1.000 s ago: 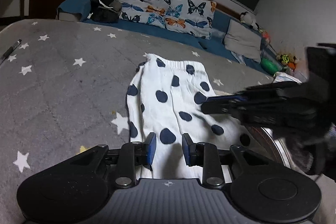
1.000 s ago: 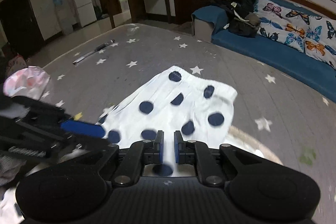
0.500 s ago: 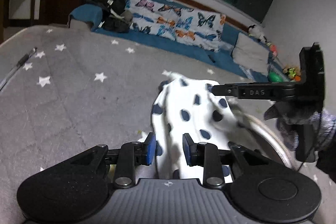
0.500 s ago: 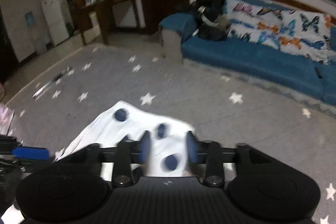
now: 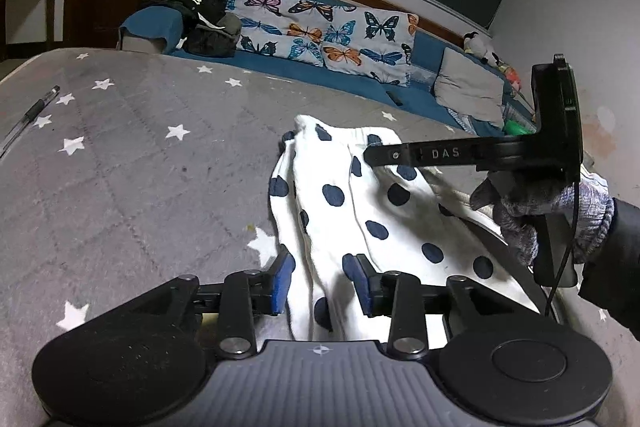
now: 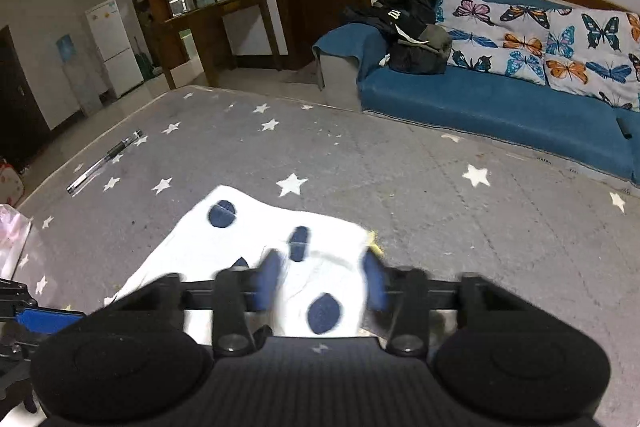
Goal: Fold clothes
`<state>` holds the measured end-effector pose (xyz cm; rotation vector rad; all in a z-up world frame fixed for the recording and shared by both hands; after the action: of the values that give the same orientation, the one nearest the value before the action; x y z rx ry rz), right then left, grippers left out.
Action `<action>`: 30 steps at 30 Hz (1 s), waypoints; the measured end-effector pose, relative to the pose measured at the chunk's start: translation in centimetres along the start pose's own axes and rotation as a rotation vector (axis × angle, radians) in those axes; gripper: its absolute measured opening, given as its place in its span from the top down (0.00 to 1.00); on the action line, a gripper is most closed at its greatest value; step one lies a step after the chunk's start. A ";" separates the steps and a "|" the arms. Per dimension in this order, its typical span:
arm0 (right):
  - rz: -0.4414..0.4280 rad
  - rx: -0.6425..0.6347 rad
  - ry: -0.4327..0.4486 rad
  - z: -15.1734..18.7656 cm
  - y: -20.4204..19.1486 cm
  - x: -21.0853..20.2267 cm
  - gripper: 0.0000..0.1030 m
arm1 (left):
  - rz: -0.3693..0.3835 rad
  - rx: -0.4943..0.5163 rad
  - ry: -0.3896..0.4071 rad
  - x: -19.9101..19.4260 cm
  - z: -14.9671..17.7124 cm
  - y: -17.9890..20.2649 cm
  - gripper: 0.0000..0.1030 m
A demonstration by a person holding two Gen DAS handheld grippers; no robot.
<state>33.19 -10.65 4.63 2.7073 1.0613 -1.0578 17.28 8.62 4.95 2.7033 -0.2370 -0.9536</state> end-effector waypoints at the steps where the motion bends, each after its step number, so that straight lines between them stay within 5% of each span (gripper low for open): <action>1: -0.006 0.011 -0.002 -0.1 0.1 0.0 0.84 | -0.004 -0.002 -0.002 -0.1 0.1 0.0 0.64; 15: -0.092 0.031 0.113 -1.1 -2.5 -7.3 0.91 | -0.017 -0.015 0.019 -4.2 1.7 0.7 0.57; 30: -0.239 -0.022 0.128 3.4 -9.8 -19.3 0.91 | -0.035 -0.020 0.025 -15.3 9.5 1.4 0.46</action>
<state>14.96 -15.41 15.79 2.7133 1.4387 -0.9033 -0.61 9.12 7.32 2.7076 -0.1743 -0.9267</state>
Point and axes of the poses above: each gripper's, at about its wrist camera, not at the fingertips, and x roughly the way its jaws point, y to its right, z to its underside, the point moved 1 cm from there along x, roughly the way its jaws point, and after that the axes turned 4 degrees about y, right-handed, at the moved point
